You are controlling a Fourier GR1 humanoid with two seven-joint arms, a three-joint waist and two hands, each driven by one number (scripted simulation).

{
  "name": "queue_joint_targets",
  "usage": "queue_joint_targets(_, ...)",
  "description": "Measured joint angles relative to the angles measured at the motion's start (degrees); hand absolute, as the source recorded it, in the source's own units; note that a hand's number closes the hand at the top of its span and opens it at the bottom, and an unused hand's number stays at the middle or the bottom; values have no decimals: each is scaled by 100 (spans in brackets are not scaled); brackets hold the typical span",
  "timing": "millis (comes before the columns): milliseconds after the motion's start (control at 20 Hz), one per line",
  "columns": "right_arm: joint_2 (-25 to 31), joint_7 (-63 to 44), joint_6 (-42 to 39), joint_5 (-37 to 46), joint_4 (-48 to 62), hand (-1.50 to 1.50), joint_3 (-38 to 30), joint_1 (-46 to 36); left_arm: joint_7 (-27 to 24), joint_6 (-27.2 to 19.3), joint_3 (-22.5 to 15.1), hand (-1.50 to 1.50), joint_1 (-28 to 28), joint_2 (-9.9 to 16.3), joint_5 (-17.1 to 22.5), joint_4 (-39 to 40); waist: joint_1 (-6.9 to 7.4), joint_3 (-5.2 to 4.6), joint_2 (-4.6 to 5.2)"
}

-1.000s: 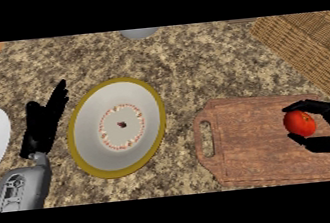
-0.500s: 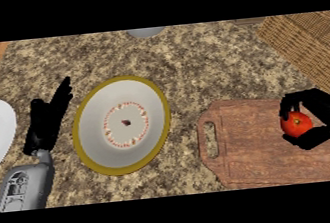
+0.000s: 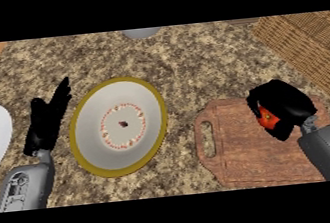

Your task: Pick the tomato from the cutting board and place it in the basket

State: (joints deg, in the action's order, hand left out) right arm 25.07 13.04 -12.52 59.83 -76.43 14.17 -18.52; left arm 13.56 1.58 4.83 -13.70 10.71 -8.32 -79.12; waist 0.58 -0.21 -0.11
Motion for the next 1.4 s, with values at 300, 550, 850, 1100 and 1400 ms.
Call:
queue_joint_targets(300, -416, -351, -867, -1081, -1055, 150, -582, 101, -59, 26, 98, 0, 183, 62, 46, -49, -105, 13, -22)
queue_joint_targets(550, -833, -1002, -1648, -2417, -2021, 150, -1462, -120, 44, 52, 155, 0, 184, 124, 76, -88, -206, 12, -55)
queue_joint_targets(850, -914, -2499, -2435, -3891, -3028, 150, -2638, -873, 61, 3, 103, 0, 172, 48, 38, -124, -198, 10, -54)
queue_joint_targets(1100, -603, -4022, -2781, -4939, -3101, 150, -3387, -2030, -7, 11, 80, 0, 166, 20, 18, -83, -140, 11, -36)
queue_joint_targets(1400, 103, -4998, -2742, -5516, -2308, 150, -3798, -3359, 9, 50, 60, 0, 76, 9, 11, -57, -65, 13, -8)
